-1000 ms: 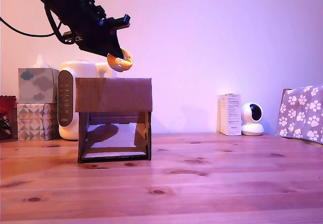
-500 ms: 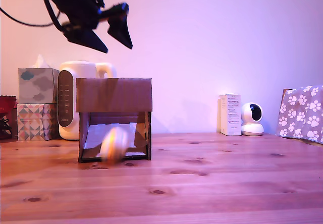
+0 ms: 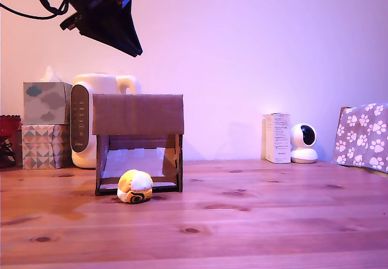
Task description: Drop the footbag into the cardboard dice tower
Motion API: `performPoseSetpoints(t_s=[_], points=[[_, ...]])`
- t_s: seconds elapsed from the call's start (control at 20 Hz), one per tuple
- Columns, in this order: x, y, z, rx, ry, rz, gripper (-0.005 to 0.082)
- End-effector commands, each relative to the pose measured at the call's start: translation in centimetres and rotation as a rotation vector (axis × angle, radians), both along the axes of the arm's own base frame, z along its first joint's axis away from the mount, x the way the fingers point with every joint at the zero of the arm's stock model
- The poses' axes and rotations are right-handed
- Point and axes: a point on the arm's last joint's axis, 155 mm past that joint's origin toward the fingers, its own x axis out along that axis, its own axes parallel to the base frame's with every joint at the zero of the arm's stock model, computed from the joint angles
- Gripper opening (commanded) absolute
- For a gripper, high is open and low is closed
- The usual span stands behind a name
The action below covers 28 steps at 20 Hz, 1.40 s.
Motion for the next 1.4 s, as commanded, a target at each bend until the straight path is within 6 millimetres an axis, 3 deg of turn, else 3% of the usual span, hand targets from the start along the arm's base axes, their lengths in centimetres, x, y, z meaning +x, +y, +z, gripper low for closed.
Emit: performPoseSetpoints(t_s=[0.0, 0.15, 0.45, 0.65, 1.15, 1.35], points=[[-1.1, -0.4, -2.0, 0.006, 0.038, -0.022, -0.0021], [-1.8, -0.3, -3.0, 0.005, 0.041, -0.028, -0.0021], [-3.5, -0.2, -2.4, -0.079, -0.065, -0.043, -0.0021], [-5.2, 0.6, -3.6, -0.141, -0.128, -0.023, -0.0021], [-10.2, 3.2, -11.3, -0.175, -0.065, 0.039, -0.0021], [-11.1, 3.6, -13.1, -0.157, -0.011, 0.047, -0.0021]])
